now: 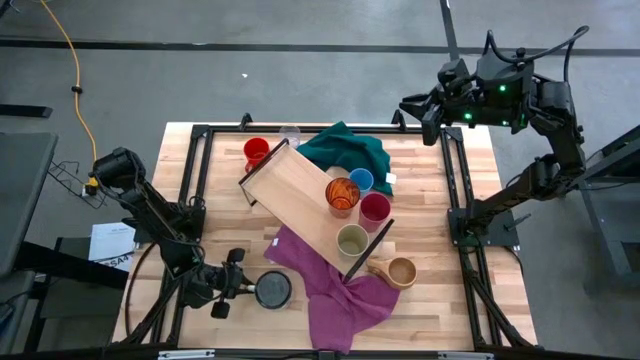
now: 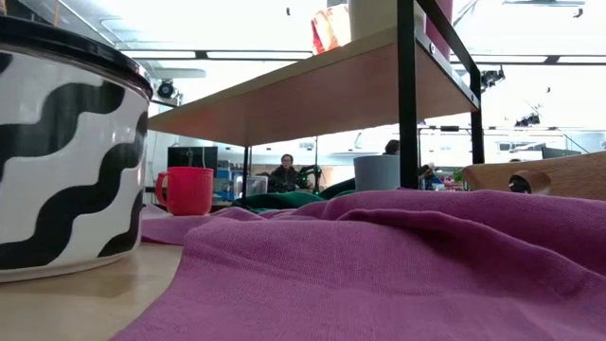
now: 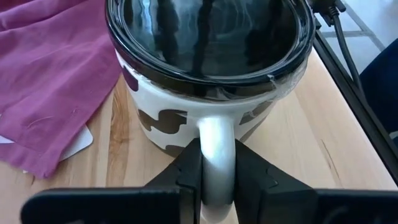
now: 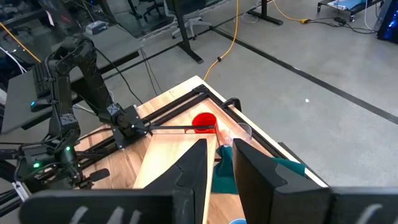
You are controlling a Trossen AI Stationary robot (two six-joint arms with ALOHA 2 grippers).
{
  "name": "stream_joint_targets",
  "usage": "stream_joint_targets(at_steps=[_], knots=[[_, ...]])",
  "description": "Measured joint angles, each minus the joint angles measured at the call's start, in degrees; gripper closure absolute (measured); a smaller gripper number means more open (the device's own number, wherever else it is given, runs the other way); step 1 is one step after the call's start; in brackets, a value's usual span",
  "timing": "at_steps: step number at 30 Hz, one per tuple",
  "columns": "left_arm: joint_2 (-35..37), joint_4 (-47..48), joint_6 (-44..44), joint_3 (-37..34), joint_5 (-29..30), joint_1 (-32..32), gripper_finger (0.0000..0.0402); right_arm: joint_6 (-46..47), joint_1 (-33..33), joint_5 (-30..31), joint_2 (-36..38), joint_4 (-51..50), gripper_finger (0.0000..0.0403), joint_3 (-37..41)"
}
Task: Stack small to large cups/mugs on shelf
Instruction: Put the white mug on the shelf
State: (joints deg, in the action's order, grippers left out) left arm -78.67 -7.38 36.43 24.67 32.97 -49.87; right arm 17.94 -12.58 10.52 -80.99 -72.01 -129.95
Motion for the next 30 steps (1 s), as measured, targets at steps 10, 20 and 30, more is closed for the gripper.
stream_joint_targets(at_steps=[10, 20, 30], knots=[[0.00, -2.10, -0.14, 0.00, -0.37, 0.01, 0.0346, -0.81, -0.01, 0.00, 0.00, -0.02, 0.0334, -0.01], [0.00, -2.75, -1.33, 0.79, 0.06, 0.01, 0.0359, -1.07, -0.02, 0.02, 0.00, -0.22, 0.0334, -0.02], [0.00, -2.86, -3.20, 3.11, 1.76, 0.01, 0.0358, -1.35, -0.02, 0.02, 0.00, -0.24, 0.0334, 0.00]])
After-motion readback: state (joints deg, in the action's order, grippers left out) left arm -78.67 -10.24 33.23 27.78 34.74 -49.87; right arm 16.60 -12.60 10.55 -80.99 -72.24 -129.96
